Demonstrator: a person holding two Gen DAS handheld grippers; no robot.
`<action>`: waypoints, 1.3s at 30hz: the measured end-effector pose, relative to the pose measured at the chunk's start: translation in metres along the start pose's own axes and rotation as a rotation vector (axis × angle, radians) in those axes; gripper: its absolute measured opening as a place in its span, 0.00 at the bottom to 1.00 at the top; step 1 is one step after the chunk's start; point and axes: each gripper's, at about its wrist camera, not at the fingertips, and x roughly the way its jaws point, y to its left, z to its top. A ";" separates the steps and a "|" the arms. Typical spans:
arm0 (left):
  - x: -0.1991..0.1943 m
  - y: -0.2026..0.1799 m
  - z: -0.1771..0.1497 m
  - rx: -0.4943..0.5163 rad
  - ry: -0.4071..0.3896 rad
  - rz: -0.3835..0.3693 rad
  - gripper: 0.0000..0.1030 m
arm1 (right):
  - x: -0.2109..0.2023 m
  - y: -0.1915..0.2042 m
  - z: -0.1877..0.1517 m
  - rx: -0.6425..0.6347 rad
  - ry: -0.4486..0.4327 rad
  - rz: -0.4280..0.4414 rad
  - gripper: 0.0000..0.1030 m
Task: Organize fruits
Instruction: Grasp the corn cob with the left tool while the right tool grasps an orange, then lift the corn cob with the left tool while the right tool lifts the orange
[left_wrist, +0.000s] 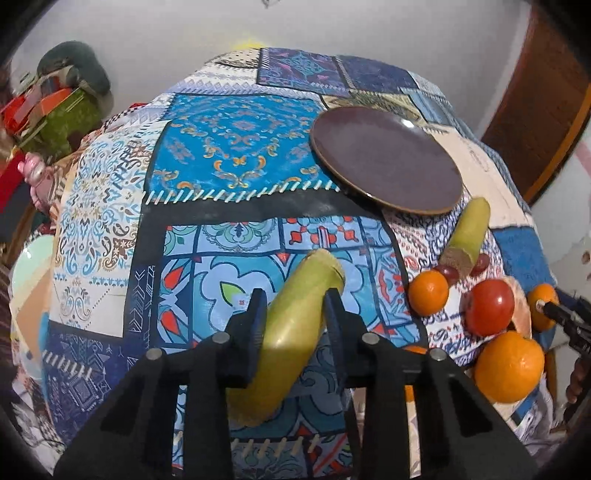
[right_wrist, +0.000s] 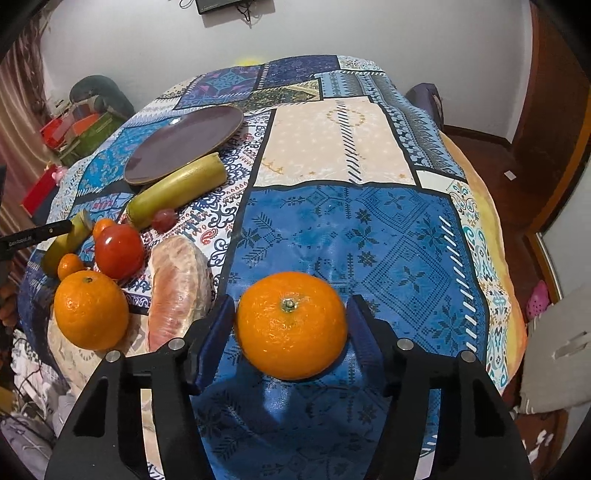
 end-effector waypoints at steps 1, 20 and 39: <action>0.000 0.000 0.000 0.010 0.002 0.002 0.32 | 0.000 0.000 0.000 -0.005 0.001 -0.003 0.58; 0.032 -0.001 -0.001 0.136 0.147 0.002 0.48 | 0.011 -0.003 -0.006 0.032 0.074 0.042 0.65; 0.012 0.005 0.007 0.055 0.058 0.047 0.38 | 0.020 0.001 -0.003 0.023 0.073 0.022 0.61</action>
